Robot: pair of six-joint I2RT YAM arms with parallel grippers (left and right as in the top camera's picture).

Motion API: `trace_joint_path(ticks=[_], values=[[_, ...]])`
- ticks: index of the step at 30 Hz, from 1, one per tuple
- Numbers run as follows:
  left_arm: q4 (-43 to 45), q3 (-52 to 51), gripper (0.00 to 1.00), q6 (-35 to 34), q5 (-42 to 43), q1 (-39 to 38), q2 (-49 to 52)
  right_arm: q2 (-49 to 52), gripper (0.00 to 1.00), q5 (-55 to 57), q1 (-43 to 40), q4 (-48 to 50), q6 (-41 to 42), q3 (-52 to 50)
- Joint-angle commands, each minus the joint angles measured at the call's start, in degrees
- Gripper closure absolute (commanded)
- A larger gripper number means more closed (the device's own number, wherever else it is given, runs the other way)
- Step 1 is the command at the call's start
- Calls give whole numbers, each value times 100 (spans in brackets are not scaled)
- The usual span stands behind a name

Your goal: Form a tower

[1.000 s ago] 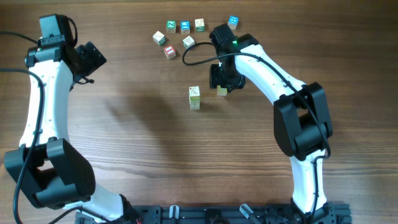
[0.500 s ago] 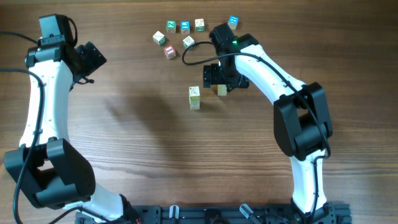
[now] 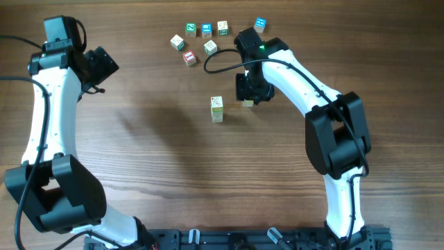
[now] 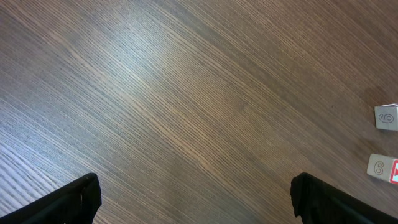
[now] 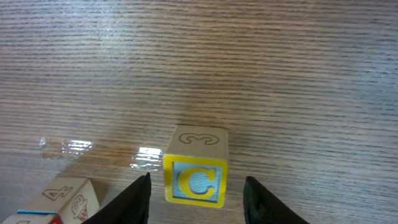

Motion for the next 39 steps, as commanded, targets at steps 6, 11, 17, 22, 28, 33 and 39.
trace_joint_path(ticks=[6,11,17,22,28,33,39], values=[[9,74,0,66,-52,15,-107,96,54,-149,22,-33,2,-59],[11,74,0,68,-52,15,-107,96,54,-129,22,74,11,-177],[9,74,0,66,-52,15,-107,96,56,-129,20,315,2,-286],[9,74,0,66,-52,15,-107,96,62,-105,20,317,-2,-286],[9,74,0,68,-52,15,-107,96,65,-103,20,319,-2,-286],[9,74,0,66,-52,15,-107,96,65,-87,20,341,0,-286],[11,74,0,66,-52,15,-107,96,66,-90,20,341,-2,-286]])
